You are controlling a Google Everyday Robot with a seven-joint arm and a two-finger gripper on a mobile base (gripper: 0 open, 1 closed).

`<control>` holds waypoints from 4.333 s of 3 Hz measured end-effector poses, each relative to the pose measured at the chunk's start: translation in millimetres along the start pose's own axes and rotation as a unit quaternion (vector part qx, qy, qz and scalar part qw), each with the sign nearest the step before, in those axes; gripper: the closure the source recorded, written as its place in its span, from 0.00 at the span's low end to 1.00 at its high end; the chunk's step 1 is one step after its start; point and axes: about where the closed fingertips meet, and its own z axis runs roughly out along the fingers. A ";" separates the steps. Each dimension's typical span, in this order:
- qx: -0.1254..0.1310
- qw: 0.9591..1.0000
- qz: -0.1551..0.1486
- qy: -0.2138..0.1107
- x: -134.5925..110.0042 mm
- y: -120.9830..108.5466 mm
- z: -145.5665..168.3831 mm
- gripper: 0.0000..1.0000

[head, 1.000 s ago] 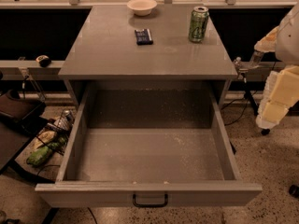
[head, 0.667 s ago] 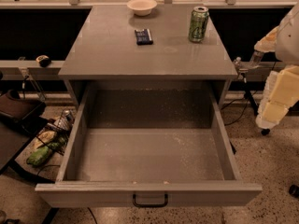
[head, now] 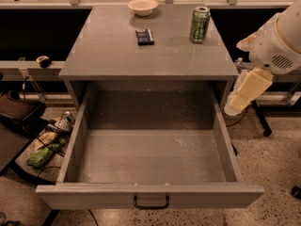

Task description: Place rxbar blueberry into top drawer

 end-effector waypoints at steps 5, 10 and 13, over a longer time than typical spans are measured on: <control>0.144 0.973 0.181 0.015 -120.9 -176.2 91.6 0.00; 0.215 0.907 0.352 -0.079 -139.0 -305.9 205.6 0.00; 0.259 0.941 0.216 -0.015 -203.7 -328.9 160.6 0.00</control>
Offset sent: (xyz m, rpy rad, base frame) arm 0.2197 0.0480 0.0230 0.0347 -0.2191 -0.6169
